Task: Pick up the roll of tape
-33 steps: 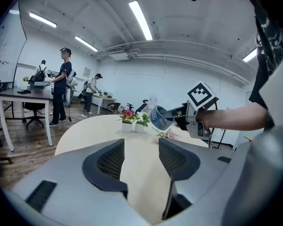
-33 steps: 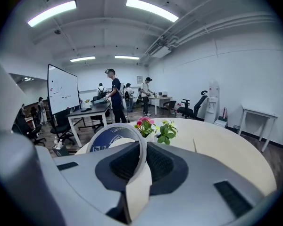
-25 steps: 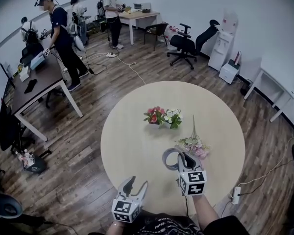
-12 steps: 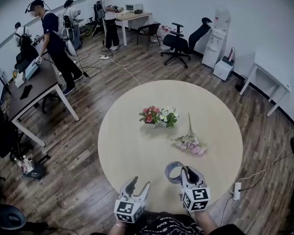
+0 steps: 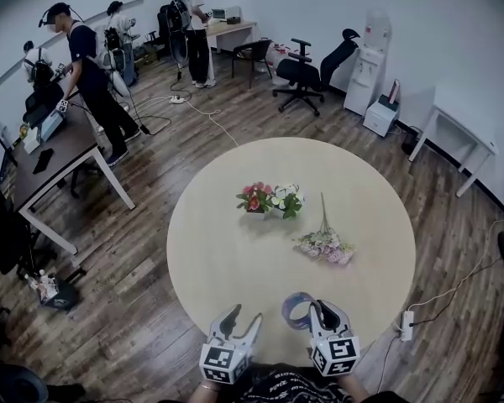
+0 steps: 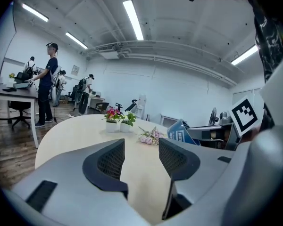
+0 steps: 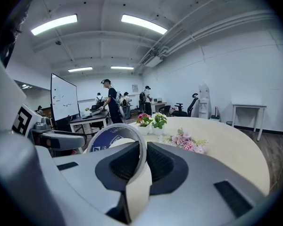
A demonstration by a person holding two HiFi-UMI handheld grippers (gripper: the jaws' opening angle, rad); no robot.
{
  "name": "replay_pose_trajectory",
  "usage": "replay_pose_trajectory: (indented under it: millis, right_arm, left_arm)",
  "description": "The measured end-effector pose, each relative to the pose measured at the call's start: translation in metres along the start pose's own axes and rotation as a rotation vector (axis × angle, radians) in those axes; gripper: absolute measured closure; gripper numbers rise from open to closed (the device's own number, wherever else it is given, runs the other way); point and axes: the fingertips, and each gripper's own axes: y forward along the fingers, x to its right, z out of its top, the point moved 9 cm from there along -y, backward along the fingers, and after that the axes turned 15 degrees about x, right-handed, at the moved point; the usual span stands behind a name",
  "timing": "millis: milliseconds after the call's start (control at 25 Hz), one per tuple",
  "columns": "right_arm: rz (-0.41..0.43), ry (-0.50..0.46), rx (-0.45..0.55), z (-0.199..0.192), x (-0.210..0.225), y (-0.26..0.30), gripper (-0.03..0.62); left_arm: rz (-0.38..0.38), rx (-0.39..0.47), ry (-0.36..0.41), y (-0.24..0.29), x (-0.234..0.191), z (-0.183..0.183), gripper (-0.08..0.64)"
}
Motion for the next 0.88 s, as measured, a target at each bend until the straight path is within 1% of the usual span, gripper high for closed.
replay_pose_trajectory:
  millis: [80, 160, 240, 320, 480, 600, 720, 880]
  right_arm:
    - [0.003, -0.009, 0.006, 0.001, -0.001, 0.001, 0.535]
    - [0.002, -0.013, 0.012, 0.002, -0.001, 0.002, 0.535]
    - [0.001, -0.014, 0.015, 0.004, 0.0, 0.002, 0.535]
    - [0.005, -0.017, 0.012, 0.005, 0.001, 0.003, 0.535]
    - [0.016, -0.026, 0.007, 0.002, 0.0, 0.004, 0.535]
    - [0.026, -0.029, 0.005, 0.0, -0.002, 0.005, 0.535]
    - [0.047, -0.032, -0.001, -0.001, -0.002, 0.006, 0.535]
    - [0.06, -0.037, -0.002, -0.001, -0.002, 0.007, 0.535]
  left_arm:
    - [0.0, -0.003, 0.006, 0.0, 0.0, 0.003, 0.318]
    - [-0.002, -0.002, 0.011, -0.002, 0.001, 0.004, 0.341]
    - [-0.007, -0.003, 0.02, -0.003, 0.002, 0.002, 0.376]
    - [-0.014, -0.006, 0.026, -0.003, 0.001, -0.003, 0.43]
    - [-0.022, -0.007, 0.035, -0.005, -0.001, -0.006, 0.516]
    - [-0.023, -0.002, 0.031, -0.006, -0.002, -0.006, 0.538]
    - [-0.047, 0.01, 0.023, -0.003, 0.001, -0.004, 0.54]
    - [-0.08, 0.004, 0.048, -0.001, 0.005, -0.003, 0.54]
